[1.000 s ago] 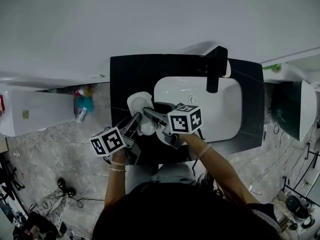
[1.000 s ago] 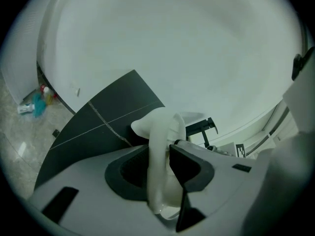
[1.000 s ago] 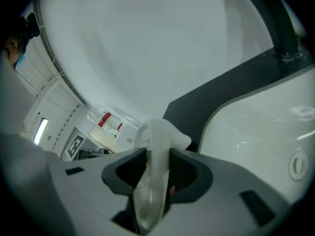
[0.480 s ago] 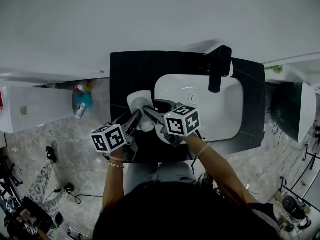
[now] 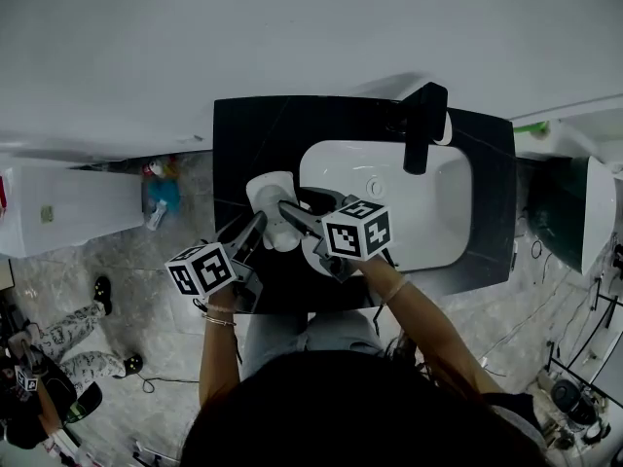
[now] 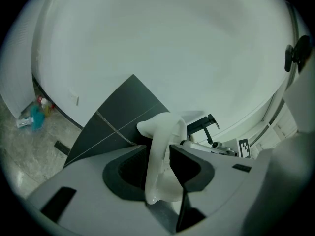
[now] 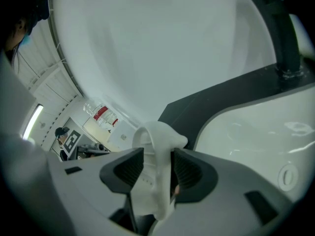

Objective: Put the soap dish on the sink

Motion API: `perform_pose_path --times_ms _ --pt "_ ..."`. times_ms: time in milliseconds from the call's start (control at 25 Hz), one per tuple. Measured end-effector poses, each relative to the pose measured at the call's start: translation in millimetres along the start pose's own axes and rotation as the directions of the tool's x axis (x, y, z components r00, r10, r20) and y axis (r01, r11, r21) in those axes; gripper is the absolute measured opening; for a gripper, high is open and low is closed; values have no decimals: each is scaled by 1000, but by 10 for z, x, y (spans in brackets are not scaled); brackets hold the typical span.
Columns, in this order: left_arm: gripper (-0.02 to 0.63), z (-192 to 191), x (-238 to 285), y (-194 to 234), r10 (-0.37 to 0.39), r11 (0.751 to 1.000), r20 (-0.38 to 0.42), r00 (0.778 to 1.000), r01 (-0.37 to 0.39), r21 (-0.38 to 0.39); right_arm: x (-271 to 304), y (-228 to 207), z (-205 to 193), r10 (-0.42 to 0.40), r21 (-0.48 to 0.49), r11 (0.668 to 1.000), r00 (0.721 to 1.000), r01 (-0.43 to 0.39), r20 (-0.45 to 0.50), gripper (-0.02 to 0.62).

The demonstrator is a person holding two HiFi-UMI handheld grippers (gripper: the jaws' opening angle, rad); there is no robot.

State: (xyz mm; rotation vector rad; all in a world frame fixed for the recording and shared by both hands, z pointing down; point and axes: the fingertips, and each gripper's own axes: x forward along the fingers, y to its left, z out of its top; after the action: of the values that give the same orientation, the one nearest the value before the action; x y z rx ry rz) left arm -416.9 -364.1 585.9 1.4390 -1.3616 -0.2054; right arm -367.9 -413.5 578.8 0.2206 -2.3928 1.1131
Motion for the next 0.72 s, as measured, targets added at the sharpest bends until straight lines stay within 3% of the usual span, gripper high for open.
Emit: perform_pose_path --times_ms 280,480,720 --pt "133 137 -314 -16 26 1000 81 996 -27 9 -233 6 35 -33 -17 999 999 34 20 189" --pt "133 100 -529 -180 1 1000 132 991 -1 1 -559 110 113 -49 -70 996 997 54 63 189" --pt "133 -65 -718 -577 -48 998 167 985 39 59 -971 366 138 -41 -143 988 992 58 118 187"
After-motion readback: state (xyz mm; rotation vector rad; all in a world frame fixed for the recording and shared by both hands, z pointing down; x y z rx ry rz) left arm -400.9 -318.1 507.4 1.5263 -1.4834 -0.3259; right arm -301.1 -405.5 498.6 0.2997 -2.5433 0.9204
